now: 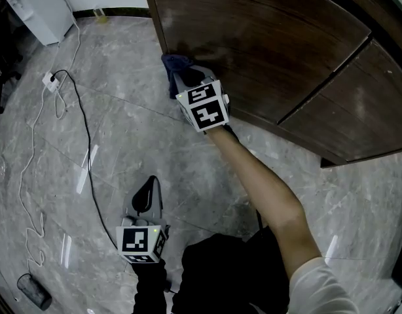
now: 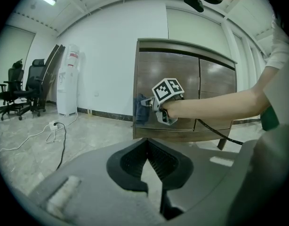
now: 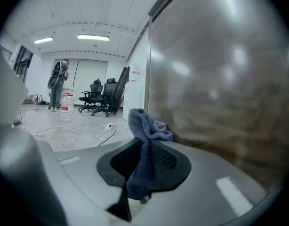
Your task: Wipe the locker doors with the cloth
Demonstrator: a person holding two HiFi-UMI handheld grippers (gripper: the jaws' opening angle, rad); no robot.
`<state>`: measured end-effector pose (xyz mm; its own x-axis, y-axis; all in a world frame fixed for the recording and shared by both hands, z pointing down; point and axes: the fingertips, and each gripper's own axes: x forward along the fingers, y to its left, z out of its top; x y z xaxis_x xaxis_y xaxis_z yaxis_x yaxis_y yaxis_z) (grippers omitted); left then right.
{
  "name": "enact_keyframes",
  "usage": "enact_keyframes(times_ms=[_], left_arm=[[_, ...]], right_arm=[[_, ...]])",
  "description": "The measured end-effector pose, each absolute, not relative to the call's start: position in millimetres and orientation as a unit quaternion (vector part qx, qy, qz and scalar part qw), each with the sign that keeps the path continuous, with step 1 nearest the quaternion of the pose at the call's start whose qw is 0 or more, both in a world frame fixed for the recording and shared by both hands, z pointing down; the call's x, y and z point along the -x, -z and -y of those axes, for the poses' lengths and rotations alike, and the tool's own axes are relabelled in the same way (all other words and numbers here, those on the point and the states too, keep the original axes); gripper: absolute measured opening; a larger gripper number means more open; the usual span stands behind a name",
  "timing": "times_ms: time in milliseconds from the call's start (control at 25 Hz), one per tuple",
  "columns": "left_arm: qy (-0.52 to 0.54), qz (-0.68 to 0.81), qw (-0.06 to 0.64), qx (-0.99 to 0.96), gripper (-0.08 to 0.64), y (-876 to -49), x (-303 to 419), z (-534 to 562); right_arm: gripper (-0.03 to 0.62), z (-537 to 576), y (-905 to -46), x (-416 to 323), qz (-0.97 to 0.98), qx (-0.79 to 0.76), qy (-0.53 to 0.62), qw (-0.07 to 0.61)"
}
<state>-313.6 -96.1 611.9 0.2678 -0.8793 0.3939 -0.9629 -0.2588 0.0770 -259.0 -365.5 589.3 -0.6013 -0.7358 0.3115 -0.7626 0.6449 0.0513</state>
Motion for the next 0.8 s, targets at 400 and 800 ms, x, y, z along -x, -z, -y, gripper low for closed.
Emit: enact_keyframes(times_ms=[400, 800], left_arm=[[-0.132, 0.584, 0.140, -0.788, 0.003, -592.2, 302.3, 95.5], [-0.131, 0.584, 0.126, -0.791, 0.002, -573.0, 296.6, 95.8]], right_arm=[[0.061, 369.9, -447.6, 258.5, 0.901, -0.423, 0.024, 0.091], [0.061, 374.3, -343.2, 266.5, 0.903, -0.419, 0.071, 0.059]])
